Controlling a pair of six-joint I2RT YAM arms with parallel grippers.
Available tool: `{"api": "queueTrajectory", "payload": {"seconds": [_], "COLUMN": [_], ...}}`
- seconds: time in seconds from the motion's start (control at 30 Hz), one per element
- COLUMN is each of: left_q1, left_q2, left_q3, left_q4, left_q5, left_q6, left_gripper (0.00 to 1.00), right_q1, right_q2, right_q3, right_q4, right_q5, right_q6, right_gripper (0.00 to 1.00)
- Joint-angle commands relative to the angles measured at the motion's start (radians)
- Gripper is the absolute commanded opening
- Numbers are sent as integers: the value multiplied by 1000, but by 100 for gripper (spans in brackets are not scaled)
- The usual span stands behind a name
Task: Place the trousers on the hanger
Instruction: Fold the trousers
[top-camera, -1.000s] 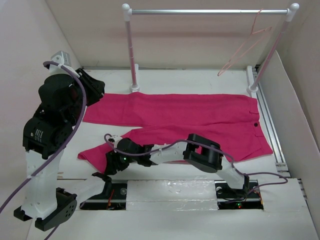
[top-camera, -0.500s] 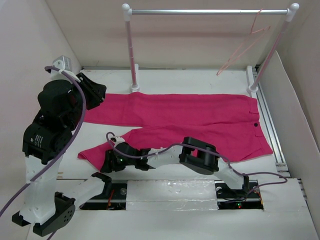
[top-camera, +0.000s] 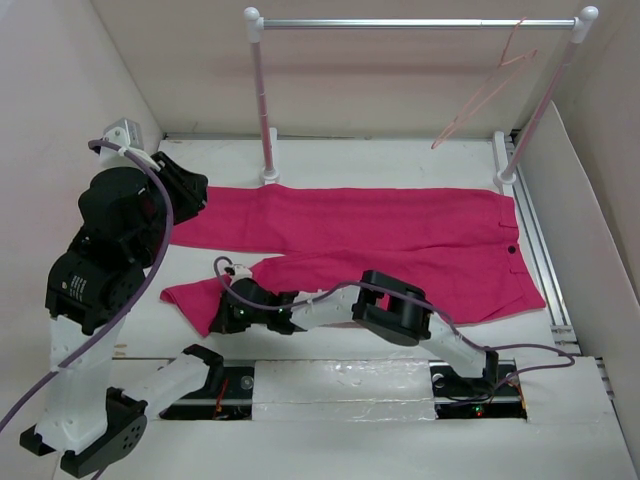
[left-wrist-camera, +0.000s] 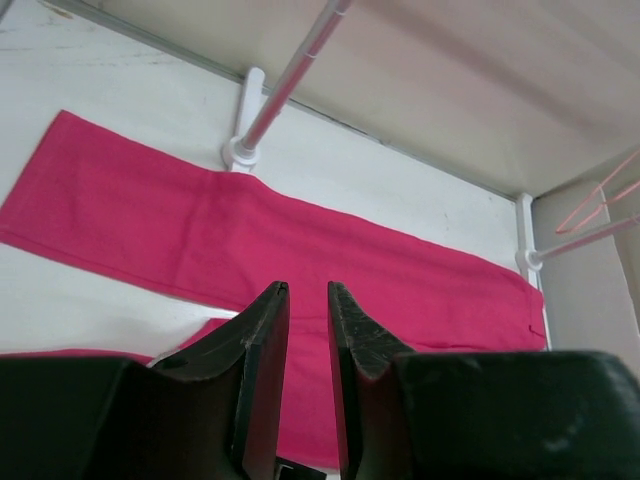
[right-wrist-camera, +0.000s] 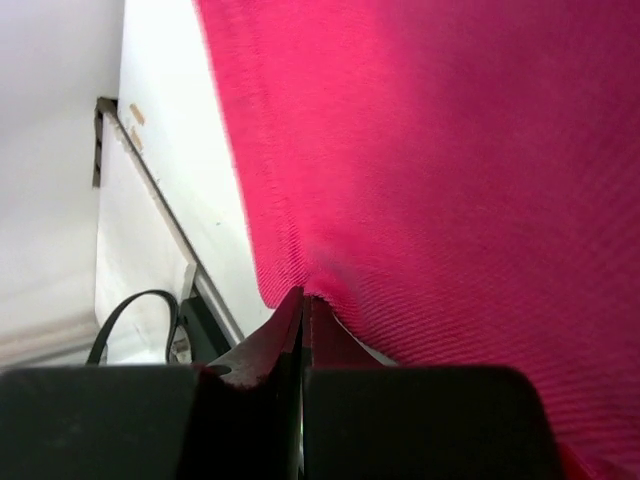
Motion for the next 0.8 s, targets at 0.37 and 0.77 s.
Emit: {"api": "queueTrajectory", "payload": {"seconds": [0.37, 0.77], "left_q1": [-8, -8], "left_q2": [-105, -251], "left_q3": [-135, -475], "left_q4": [-37, -115], "left_q5": [-315, -390], "left_q6": [-13, -238], "left_gripper": [19, 28], "right_q1": [-149, -332], "right_q2": [8, 246], "right_q3": [335, 859], "right_q4": [-69, -183], "right_q5": [-156, -266], "right_q6": [-183, -343], "right_gripper": [0, 76]}}
